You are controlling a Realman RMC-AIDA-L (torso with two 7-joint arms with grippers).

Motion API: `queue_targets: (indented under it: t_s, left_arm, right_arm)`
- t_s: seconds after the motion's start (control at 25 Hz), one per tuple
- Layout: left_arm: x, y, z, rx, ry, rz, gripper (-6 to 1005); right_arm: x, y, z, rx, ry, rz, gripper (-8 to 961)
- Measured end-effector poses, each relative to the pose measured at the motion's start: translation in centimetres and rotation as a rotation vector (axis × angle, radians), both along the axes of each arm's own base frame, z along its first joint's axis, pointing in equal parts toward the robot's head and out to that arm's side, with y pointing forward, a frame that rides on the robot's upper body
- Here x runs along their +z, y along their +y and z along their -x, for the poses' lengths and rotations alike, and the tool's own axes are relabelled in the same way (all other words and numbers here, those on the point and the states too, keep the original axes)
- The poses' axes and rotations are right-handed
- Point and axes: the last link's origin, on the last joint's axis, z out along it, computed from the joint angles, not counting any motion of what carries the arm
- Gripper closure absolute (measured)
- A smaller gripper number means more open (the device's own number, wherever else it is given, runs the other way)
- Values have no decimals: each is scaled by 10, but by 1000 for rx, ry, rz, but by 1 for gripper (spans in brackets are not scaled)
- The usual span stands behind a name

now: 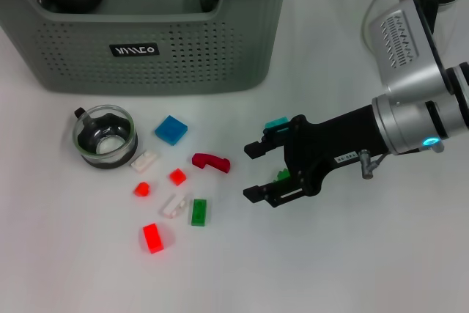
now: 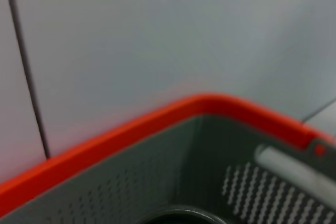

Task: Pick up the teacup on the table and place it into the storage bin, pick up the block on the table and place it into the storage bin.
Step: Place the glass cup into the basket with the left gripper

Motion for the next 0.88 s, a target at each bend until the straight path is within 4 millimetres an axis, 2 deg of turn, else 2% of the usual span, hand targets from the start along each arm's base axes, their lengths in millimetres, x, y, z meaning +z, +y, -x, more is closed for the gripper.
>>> queue_targets:
  t_s: [0.28, 0.48, 0.68, 0.88]
  left_arm:
    - [-37, 9, -3, 2, 179, -2, 939]
    - [-54, 13, -6, 1, 235, -11, 938]
    - [-64, 15, -4, 1, 248, -3, 937]
    - [-64, 18, -2, 3, 250, -14, 937]
  right_arm:
    - [-1, 1, 3, 1, 5, -3, 193]
    - [-1, 2, 3, -3, 8, -13, 192]
    - [0, 4, 3, -4, 7, -20, 192]
    - [1, 6, 2, -2, 3, -26, 192]
